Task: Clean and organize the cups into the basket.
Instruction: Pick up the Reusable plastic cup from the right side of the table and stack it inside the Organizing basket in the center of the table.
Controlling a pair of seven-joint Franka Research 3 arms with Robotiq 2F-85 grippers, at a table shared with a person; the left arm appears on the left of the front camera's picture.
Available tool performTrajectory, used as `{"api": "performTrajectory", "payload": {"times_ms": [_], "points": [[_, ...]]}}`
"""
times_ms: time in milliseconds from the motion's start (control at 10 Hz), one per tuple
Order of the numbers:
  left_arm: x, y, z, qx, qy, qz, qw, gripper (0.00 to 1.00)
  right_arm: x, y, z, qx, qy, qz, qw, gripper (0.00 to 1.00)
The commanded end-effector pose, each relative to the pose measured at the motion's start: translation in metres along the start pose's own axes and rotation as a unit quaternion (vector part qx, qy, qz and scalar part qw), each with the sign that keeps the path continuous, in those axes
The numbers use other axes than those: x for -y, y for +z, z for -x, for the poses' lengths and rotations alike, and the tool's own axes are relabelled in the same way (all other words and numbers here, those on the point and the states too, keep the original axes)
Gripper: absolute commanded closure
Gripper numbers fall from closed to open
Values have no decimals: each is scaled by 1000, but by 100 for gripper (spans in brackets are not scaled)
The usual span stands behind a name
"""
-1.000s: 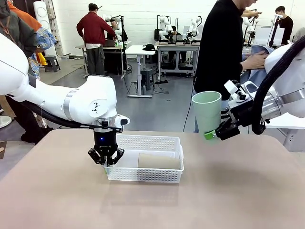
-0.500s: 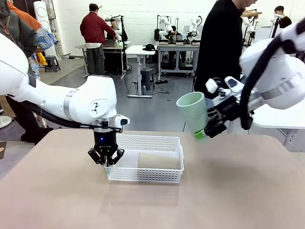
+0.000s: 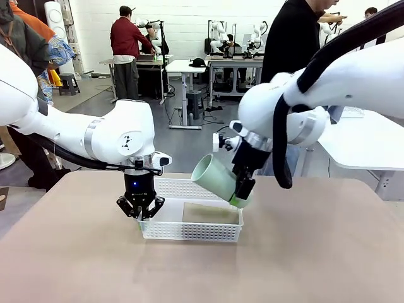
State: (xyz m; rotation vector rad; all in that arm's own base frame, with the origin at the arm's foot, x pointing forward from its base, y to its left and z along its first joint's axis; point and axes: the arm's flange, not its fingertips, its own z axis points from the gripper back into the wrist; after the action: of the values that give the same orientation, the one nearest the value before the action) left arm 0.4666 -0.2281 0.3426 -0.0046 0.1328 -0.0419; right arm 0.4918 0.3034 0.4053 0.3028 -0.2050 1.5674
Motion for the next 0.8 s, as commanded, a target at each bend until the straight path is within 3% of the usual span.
{"api": "performTrajectory", "payload": {"times_ms": [0, 300, 700], "points": [[-1, -3, 1, -2, -1, -2, 1000, 100, 19, -1, -18, -30, -4, -15, 999, 21], [-1, -3, 1, -2, -1, -2, 1000, 100, 25, -8, -27, -63, -5, -8, 998, 21], [-1, -3, 1, -2, -1, -2, 1000, 100, 41, -21, -33, -66, 35, 5, 997, 21]]}}
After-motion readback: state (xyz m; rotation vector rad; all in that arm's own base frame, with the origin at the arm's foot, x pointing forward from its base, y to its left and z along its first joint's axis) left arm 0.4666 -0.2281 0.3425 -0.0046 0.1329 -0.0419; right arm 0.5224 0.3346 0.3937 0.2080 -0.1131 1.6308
